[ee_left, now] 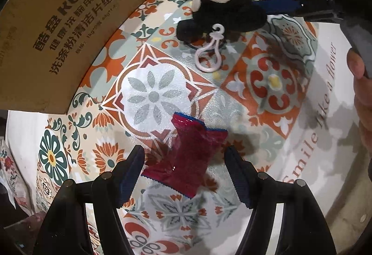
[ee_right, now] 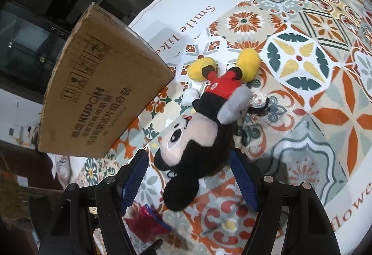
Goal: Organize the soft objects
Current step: 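Grasp the pink candy packet with the left tool while the right tool grasps the Mickey plush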
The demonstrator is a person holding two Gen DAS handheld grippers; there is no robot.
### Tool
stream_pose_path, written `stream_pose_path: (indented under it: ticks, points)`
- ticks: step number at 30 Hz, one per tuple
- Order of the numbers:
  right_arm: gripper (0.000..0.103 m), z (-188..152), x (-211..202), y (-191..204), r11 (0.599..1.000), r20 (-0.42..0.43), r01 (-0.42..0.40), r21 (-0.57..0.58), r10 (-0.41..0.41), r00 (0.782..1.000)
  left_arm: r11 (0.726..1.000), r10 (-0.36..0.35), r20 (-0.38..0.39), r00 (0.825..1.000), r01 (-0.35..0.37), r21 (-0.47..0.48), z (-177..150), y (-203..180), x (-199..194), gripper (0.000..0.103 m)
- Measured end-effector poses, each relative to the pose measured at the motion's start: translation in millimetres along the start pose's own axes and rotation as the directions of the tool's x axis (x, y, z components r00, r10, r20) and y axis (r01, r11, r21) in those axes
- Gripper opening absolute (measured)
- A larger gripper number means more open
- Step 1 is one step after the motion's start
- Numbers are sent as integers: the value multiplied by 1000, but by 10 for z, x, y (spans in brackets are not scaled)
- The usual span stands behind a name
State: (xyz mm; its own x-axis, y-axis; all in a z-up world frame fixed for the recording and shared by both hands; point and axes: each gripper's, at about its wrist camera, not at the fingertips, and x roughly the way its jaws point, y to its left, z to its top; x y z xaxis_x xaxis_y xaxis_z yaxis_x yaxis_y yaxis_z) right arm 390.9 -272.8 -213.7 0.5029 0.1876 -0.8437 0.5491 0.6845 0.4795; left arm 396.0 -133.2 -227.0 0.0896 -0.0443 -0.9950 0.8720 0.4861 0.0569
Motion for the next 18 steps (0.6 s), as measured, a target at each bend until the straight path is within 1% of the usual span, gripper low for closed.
stream_pose_path:
  ticks: [3, 5, 7, 9, 10, 11, 12, 13, 14, 15, 16, 18]
  points:
    - [73, 63, 90, 30, 1000, -12, 18, -23, -18, 1000, 1000, -11, 13, 1000, 11, -27, 24, 36, 38, 69]
    - [73, 91, 132, 39, 999, -17, 24, -27, -24, 1000, 999, -4, 18, 1000, 5, -46, 23, 81, 61, 68]
    - [73, 115, 173, 47, 999, -18, 26, -32, -27, 999, 997, -4, 31, 1000, 6, -76, 17, 141, 78, 65]
    - [73, 130, 200, 53, 999, -14, 29, -40, -30, 999, 995, -3, 44, 999, 7, -103, 12, 188, 85, 57]
    - [73, 138, 218, 59, 998, -17, 31, -47, -31, 999, 993, -3, 49, 999, 8, -115, -3, 220, 90, 54]
    - [73, 148, 240, 72, 997, -20, 34, -64, -35, 999, 991, -2, 54, 999, 9, -134, -13, 240, 97, 48]
    - [73, 151, 251, 77, 997, -21, 37, -73, -39, 999, 989, -8, 59, 998, 17, -150, -30, 362, 115, 47]
    - [73, 152, 268, 88, 996, -24, 39, -82, -41, 999, 985, -13, 66, 998, 24, -169, -46, 387, 118, 47]
    - [71, 149, 281, 100, 994, -24, 48, -102, -51, 998, 982, -20, 75, 997, 33, -186, -70, 414, 121, 40]
    - [66, 150, 296, 108, 992, -23, 53, -113, -56, 998, 975, -38, 93, 995, 57, -215, -108, 454, 126, 37]
    - [64, 139, 303, 112, 990, -21, 54, -128, -57, 998, 969, -48, 101, 994, 70, -236, -143, 478, 126, 37]
    - [63, 116, 304, 117, 987, -14, 49, -153, -52, 999, 953, -48, 129, 990, 84, -292, -221, 537, 123, 37]
